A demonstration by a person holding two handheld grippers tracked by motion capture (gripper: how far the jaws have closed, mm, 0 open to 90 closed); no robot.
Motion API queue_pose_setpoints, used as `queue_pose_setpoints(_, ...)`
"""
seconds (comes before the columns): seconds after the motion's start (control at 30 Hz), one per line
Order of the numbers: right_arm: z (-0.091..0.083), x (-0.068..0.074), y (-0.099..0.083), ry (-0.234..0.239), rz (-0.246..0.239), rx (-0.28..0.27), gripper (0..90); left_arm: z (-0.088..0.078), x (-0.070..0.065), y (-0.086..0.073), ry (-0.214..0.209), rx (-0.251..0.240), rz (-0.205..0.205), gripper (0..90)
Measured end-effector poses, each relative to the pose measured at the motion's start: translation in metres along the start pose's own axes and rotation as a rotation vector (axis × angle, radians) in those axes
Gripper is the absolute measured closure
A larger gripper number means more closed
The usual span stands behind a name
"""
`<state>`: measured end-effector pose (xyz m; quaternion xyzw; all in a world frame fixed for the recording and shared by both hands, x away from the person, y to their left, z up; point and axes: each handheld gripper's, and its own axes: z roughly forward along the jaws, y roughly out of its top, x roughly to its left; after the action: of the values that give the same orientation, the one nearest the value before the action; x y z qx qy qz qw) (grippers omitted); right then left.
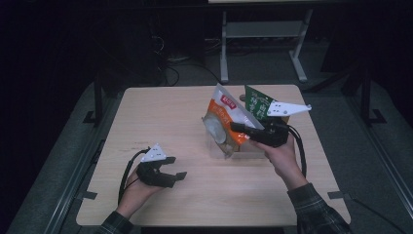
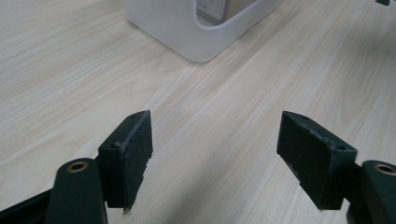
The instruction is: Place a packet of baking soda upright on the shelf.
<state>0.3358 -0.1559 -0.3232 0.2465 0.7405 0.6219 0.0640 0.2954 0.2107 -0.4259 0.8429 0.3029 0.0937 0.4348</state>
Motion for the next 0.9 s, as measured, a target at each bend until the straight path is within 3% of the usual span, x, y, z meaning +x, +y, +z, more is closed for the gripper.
queue_pose_setpoints(0.37, 0.016, -0.021, 0.005, -0.090, 0.024, -0.013, 90.0, 0.002, -0.001, 0.000, 0.004, 0.018, 0.011, 23.8)
queue_pose_setpoints(0.57, 0.026, -0.031, -0.004, -0.119, 0.045, 0.020, 90.0, 0.002, -0.002, 0.000, 0.004, 0.014, 0.008, 23.5)
queue_pose_setpoints(0.9, 0.032, -0.036, -0.012, -0.169, 0.038, 0.070, 90.0, 0.002, -0.003, 0.000, 0.000, 0.018, -0.001, 23.4)
